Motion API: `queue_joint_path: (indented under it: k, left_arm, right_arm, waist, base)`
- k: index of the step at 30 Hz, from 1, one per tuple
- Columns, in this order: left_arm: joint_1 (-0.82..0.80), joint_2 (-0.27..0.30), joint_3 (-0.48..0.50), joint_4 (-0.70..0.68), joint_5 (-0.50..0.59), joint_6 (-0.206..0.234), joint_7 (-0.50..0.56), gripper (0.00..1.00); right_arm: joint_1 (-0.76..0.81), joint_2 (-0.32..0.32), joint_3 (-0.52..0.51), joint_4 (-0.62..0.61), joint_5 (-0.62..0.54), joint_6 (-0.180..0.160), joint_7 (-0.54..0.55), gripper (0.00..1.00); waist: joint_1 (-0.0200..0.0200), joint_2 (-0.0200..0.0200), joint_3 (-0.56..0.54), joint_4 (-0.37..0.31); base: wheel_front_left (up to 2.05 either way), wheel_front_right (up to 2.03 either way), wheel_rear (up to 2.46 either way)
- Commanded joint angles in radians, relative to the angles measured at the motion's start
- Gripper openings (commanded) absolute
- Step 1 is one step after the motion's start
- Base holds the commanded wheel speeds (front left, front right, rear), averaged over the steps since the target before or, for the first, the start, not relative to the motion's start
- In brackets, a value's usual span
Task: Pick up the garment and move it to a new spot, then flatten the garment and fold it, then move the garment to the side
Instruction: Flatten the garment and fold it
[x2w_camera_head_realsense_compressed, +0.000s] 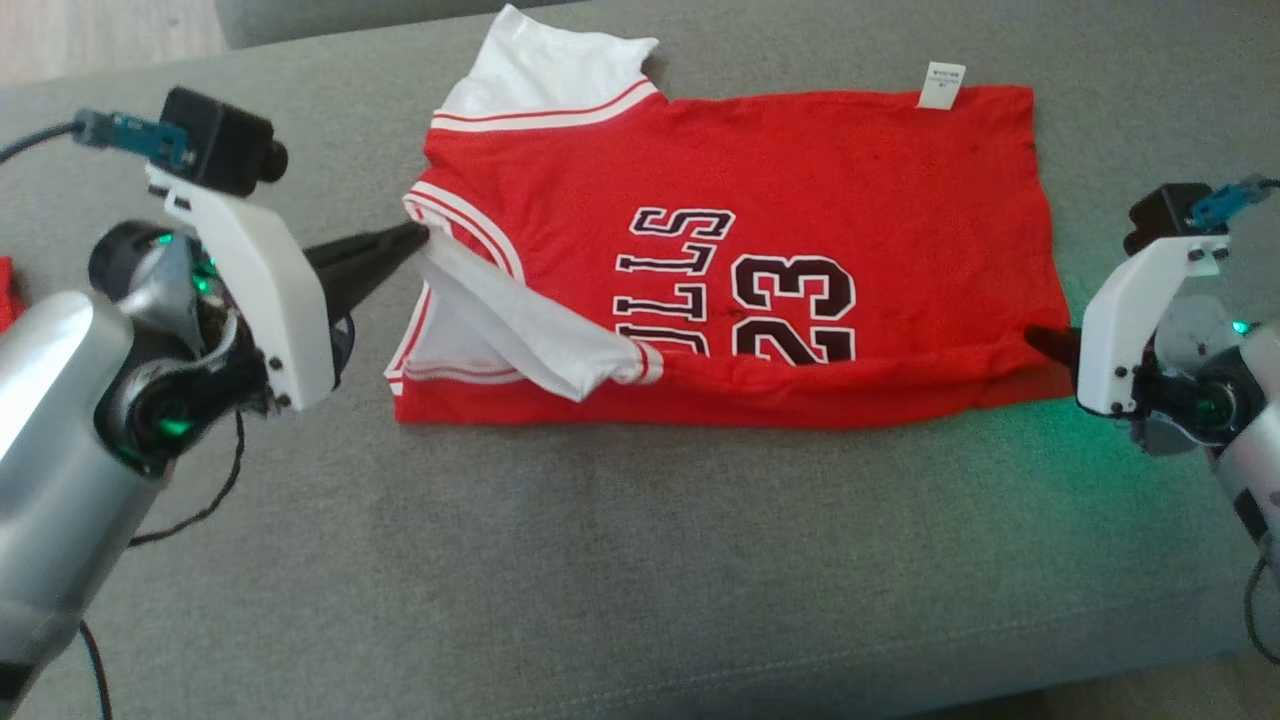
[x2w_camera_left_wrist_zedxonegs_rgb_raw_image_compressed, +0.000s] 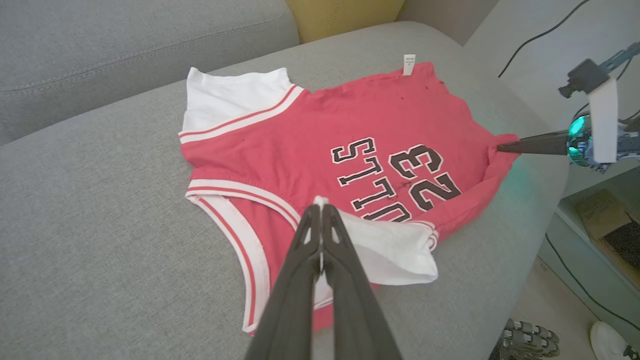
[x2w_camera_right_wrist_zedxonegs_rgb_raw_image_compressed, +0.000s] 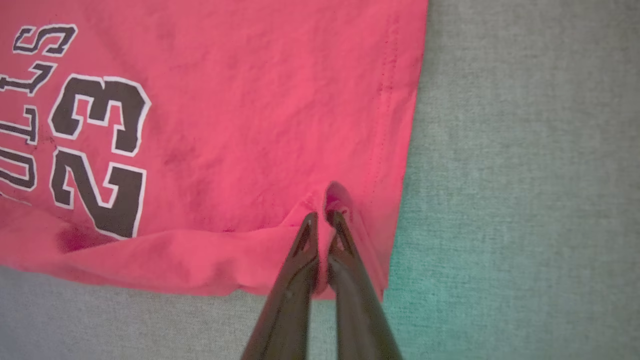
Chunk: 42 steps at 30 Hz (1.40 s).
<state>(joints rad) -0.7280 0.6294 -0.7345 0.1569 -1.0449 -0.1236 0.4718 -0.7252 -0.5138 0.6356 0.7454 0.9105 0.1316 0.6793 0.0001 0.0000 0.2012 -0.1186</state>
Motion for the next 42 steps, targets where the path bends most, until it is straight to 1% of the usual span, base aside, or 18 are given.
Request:
queue_joint_path:
  k: [1,9,10,11,12,13,14,15,16,17,18,24,29,33,35,36,39,42]
  left_arm:
    - [-0.069,0.036,0.046,-0.008,0.015,-0.005,-0.010,0.00]
    - [-0.129,0.007,0.013,0.110,0.056,-0.006,-0.047,0.00]
    - [-0.133,0.003,0.007,0.122,0.062,-0.006,-0.052,0.00]
    - [-0.133,0.003,0.007,0.122,0.062,-0.006,-0.052,0.00]
    - [-0.137,-0.001,0.002,0.134,0.068,-0.006,-0.058,0.00]
    - [-0.142,-0.004,-0.005,0.146,0.076,-0.007,-0.065,0.00]
    - [-0.147,-0.008,-0.010,0.158,0.086,-0.007,-0.074,0.00]
    - [-0.151,-0.014,-0.014,0.171,0.097,-0.006,-0.087,0.21]
    - [-0.156,-0.021,-0.014,0.187,0.107,-0.002,-0.102,0.49]
    - [-0.159,-0.029,-0.013,0.205,0.116,0.005,-0.117,0.83]
    - [-0.163,-0.039,-0.011,0.223,0.124,0.013,-0.134,1.00]
    - [-0.167,-0.100,0.038,0.351,0.157,0.101,-0.306,1.00]
    - [-0.129,-0.164,0.094,0.397,0.143,0.135,-0.490,1.00]
    - [-0.066,-0.198,0.138,0.406,0.130,0.160,-0.637,1.00]
    - [-0.003,-0.219,0.157,0.378,0.145,0.169,-0.710,1.00]
    - [0.021,-0.224,0.163,0.352,0.161,0.162,-0.723,1.00]
    - [0.114,-0.262,0.237,0.272,0.193,0.172,-0.732,1.00]
    - [0.225,-0.312,0.320,0.183,0.284,0.197,-0.733,1.00]
  right_arm:
    - [-0.027,-0.010,-0.002,-0.016,-0.008,-0.001,-0.018,0.00]
    - [-0.061,0.027,0.009,0.025,-0.012,-0.001,-0.088,0.00]
    - [-0.064,0.028,0.012,0.024,-0.010,-0.001,-0.101,0.07]
    - [-0.064,0.028,0.012,0.024,-0.010,-0.001,-0.101,0.07]
    - [-0.067,0.028,0.014,0.025,-0.011,-0.001,-0.118,0.71]
    - [-0.070,0.028,0.015,0.029,-0.011,-0.001,-0.133,1.00]
    - [-0.074,0.029,0.018,0.032,-0.012,-0.001,-0.151,1.00]
    - [-0.077,0.030,0.019,0.035,-0.013,-0.001,-0.169,1.00]
    - [-0.082,0.031,0.018,0.043,-0.016,-0.001,-0.191,1.00]
    - [-0.086,0.031,0.017,0.050,-0.020,-0.001,-0.215,1.00]
    - [-0.090,0.033,0.014,0.058,-0.024,-0.001,-0.242,1.00]
    - [-0.093,0.044,0.004,0.076,-0.044,-0.001,-0.452,1.00]
    - [-0.060,0.025,0.008,0.047,-0.069,-0.001,-0.654,1.00]
    - [-0.016,0.021,-0.005,0.015,-0.084,-0.001,-0.808,1.00]
    - [0.020,0.012,-0.022,-0.003,-0.133,-0.001,-0.896,1.00]
    - [0.031,0.007,-0.038,-0.005,-0.160,-0.001,-0.914,1.00]
    - [0.087,0.029,-0.134,-0.032,-0.195,-0.001,-0.937,1.00]
    - [0.174,0.052,-0.221,-0.103,-0.274,-0.001,-0.940,1.00]
  waist:
    - [-0.0001,0.0000,0.009,-0.007]
    - [-0.0001,0.0000,0.041,-0.019]
    - [-0.0001,0.0000,0.044,-0.019]
    - [-0.0001,0.0000,0.044,-0.019]
    - [-0.0001,0.0000,0.047,-0.019]
    - [-0.0001,0.0000,0.050,-0.020]
    - [-0.0001,0.0000,0.053,-0.020]
    - [-0.0001,0.0000,0.055,-0.020]
    - [-0.0001,0.0000,0.057,-0.020]
    - [-0.0001,0.0000,0.057,-0.020]
    - [-0.0001,0.0000,0.057,-0.020]
    - [-0.0001,0.0000,0.041,-0.021]
    - [-0.0001,0.0000,0.002,-0.022]
    - [-0.0001,0.0000,-0.039,-0.027]
    - [-0.0001,0.0000,-0.075,-0.030]
    - [-0.0001,0.0000,-0.084,-0.032]
    - [-0.0001,0.0000,-0.106,-0.033]
    - [-0.0001,0.0000,-0.122,-0.035]
  base:
    - [0.00,0.00,0.00]
    - [0.00,0.00,0.00]
    - [0.00,0.00,0.00]
    - [0.00,0.00,0.00]
    - [0.00,0.00,0.00]
    - [0.00,0.00,0.00]
    - [0.00,0.00,0.00]
    - [0.00,0.00,0.00]
    - [0.00,0.00,0.00]
    - [0.00,0.00,0.00]
    - [0.00,0.00,0.00]
    - [0.00,0.00,0.00]
    - [0.00,0.00,0.00]
    - [0.00,0.00,0.00]
    - [0.00,0.00,0.00]
    - [0.00,0.00,0.00]
    - [0.00,0.00,0.00]
    - [0.00,0.00,0.00]
